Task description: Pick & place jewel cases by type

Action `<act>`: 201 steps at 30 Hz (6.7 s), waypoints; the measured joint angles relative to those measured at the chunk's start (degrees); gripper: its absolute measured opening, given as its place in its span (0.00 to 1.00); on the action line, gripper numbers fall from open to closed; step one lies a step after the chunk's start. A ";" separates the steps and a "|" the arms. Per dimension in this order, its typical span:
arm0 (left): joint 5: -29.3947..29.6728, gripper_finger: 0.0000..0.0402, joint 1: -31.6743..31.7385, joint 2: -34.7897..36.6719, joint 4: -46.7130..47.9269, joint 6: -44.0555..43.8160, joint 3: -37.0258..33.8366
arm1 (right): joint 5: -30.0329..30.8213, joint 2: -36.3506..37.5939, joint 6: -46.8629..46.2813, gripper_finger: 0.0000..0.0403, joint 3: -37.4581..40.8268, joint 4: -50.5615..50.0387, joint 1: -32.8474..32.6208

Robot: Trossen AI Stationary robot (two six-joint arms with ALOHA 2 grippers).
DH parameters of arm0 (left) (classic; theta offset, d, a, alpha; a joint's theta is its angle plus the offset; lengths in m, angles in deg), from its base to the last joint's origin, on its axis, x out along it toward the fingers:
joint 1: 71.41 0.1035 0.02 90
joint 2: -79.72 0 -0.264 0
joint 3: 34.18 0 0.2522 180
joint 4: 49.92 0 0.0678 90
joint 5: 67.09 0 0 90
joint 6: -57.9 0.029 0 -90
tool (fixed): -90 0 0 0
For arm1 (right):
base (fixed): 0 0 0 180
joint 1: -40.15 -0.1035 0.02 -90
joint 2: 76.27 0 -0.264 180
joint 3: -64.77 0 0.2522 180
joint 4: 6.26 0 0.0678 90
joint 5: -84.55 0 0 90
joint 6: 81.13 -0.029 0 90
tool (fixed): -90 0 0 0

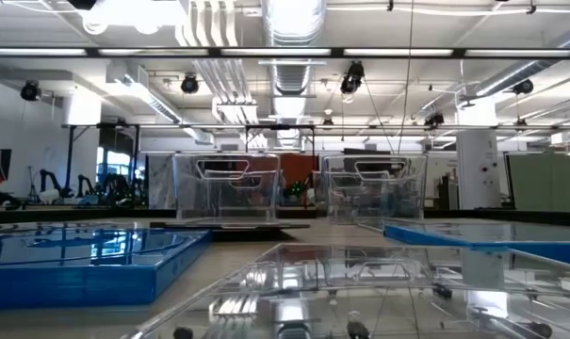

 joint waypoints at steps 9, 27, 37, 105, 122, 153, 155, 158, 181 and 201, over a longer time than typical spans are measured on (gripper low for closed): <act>-0.01 0.00 -0.02 0.01 0.00 -0.01 -0.01 | 0.02 0.00 0.04 0.07 0.00 0.00 -0.02; -0.01 0.00 -0.02 -0.01 0.00 0.00 0.01 | 0.87 -2.31 -5.41 0.07 0.10 10.37 -0.03; 0.00 0.00 -0.02 -0.01 0.00 0.00 0.00 | 7.87 -6.09 -14.21 0.07 0.11 7.35 0.00; 2.36 0.30 5.24 -50.18 17.66 -46.10 14.94 | -7.11 -81.69 -81.20 0.64 -2.42 33.03 -2.11; -13.77 0.30 4.06 -54.47 22.81 -45.12 6.29 | -9.82 -89.09 -73.42 0.62 -9.47 28.45 -0.50; -14.93 0.30 1.62 -66.75 -3.63 -45.91 -6.50 | -11.97 -95.81 -63.74 0.60 -20.43 25.99 -1.31; -14.85 0.30 1.62 -66.78 -3.69 -45.57 -6.55 | -11.82 -95.49 -60.65 0.59 -21.33 26.13 -1.22; -14.73 0.30 1.55 -66.42 -3.76 -44.57 -6.58 | -11.60 -94.27 -57.62 0.58 -22.98 26.41 -0.99; -5.61 0.30 -3.44 -59.61 1.45 -49.05 -7.09 | -5.33 -96.78 -63.01 0.59 -26.75 9.97 -1.68; -2.82 0.30 -3.45 -62.93 -6.87 -48.41 -8.36 | -7.17 -97.85 -60.58 0.58 -28.92 9.81 -2.08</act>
